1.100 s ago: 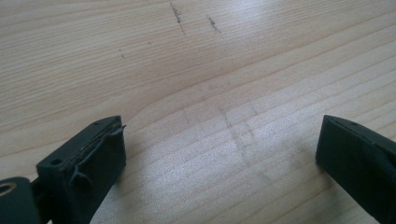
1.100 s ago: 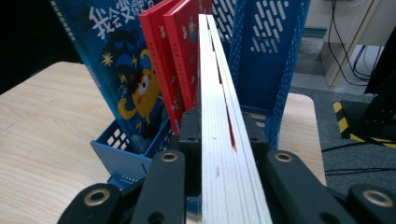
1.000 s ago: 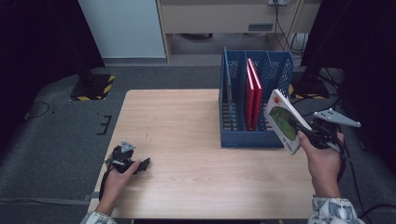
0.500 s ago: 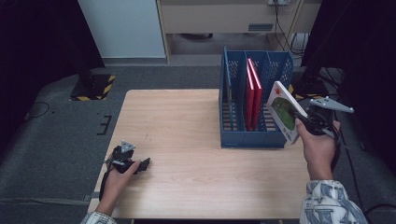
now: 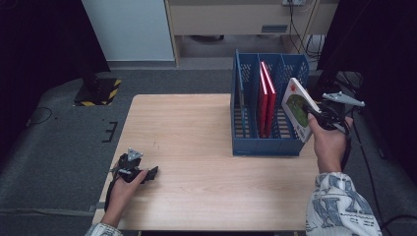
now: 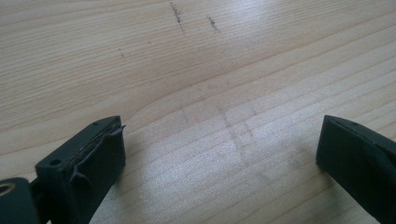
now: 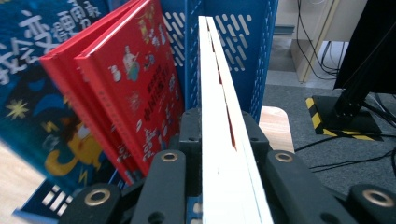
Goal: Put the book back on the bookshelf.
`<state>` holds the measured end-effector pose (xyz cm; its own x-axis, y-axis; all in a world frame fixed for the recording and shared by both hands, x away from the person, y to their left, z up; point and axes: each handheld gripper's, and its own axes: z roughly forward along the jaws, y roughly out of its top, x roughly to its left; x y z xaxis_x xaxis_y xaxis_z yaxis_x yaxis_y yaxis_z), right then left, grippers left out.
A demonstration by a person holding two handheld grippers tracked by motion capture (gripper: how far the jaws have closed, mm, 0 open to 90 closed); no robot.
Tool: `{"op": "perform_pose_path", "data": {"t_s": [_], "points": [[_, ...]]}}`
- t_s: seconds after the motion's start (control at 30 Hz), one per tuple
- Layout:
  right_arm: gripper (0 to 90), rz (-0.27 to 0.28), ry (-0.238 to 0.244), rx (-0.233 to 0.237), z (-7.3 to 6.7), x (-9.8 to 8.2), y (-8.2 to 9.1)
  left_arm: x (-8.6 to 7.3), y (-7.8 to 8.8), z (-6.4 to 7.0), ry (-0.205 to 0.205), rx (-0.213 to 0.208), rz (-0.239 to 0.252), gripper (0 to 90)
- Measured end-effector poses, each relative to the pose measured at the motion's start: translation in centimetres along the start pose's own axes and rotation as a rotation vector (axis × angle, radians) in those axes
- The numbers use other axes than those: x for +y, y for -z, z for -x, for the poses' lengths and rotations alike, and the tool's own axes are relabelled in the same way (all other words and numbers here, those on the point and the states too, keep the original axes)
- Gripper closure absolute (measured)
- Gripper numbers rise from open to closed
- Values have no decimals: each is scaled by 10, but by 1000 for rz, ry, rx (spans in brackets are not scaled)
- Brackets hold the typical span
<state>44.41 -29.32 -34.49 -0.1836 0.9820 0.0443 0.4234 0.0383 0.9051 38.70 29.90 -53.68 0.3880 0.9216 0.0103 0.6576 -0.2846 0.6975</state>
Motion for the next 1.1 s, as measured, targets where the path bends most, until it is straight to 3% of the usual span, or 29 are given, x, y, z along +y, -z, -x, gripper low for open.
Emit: {"op": "perform_pose_path", "data": {"t_s": [0.37,0.67,1.1], "points": [[761,-20,-6,-35,6,-1,-25,0,0,0,-1,-1,-1,0],[761,-33,-6,-33,1,-2,-35,0,0,0,-1,-1,-1,0],[760,-36,-31,-55,7,-3,-50,0,0,0,-1,0,-1,0]]}}
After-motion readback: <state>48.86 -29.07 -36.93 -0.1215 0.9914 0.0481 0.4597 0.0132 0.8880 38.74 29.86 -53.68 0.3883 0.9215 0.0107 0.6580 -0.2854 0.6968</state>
